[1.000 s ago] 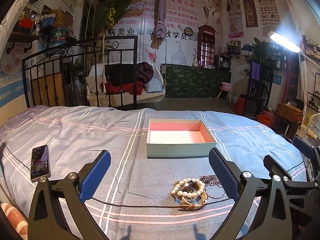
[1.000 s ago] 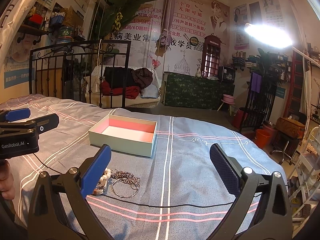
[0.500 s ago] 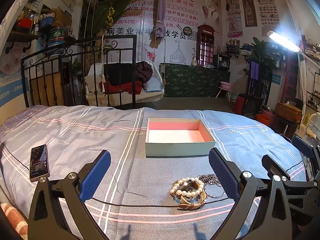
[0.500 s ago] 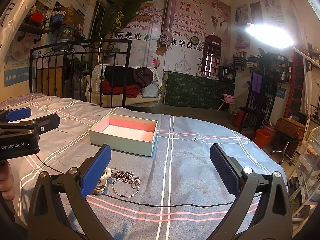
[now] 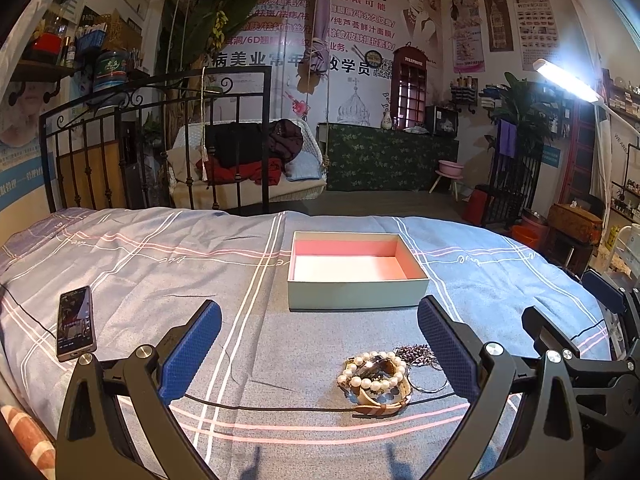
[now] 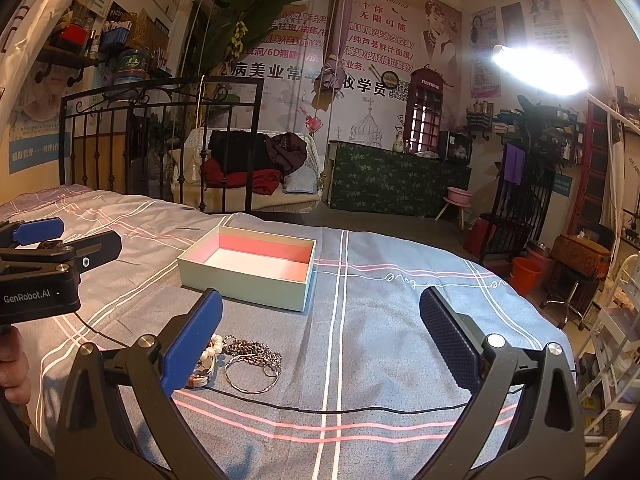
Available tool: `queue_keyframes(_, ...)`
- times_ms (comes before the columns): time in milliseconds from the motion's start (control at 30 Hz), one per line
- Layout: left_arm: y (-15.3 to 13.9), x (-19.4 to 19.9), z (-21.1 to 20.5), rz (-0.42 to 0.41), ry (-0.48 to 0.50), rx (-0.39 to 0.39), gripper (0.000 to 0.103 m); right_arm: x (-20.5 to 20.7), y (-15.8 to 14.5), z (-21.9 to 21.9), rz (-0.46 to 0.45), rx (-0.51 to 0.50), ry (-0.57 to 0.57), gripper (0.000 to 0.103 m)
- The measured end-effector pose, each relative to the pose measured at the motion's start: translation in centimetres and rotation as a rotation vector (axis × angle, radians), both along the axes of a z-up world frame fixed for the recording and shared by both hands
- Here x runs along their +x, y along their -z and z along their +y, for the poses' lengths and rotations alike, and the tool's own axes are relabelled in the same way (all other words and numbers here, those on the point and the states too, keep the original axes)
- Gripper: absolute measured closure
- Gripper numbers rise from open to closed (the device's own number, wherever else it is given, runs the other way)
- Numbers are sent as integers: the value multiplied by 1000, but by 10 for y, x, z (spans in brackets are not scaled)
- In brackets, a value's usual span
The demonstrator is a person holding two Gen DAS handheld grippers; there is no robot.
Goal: Organize jewelry
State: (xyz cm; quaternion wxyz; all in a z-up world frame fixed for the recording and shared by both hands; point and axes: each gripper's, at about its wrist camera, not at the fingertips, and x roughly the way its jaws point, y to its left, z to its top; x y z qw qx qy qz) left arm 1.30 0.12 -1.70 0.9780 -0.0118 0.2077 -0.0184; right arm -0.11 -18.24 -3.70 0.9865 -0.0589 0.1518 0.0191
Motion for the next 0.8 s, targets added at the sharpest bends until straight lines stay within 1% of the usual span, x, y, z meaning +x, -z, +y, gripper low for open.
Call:
queue_keyframes(233, 0, -3, 3, -22, 2, -16, 6, 2, 2, -1, 8, -1, 0, 6)
queue_keyframes(500, 2, -3, 2, -10, 2, -12, 6, 3, 4, 0, 18, -3, -1, 6)
queue_keyframes(700, 5, 4, 5, 24, 0, -24, 6, 8, 4, -1, 38, -4, -6, 6)
queue_keyframes(800, 9, 8, 7, 45, -7, -22, 6, 14, 7, -1, 72, 1, -25, 6)
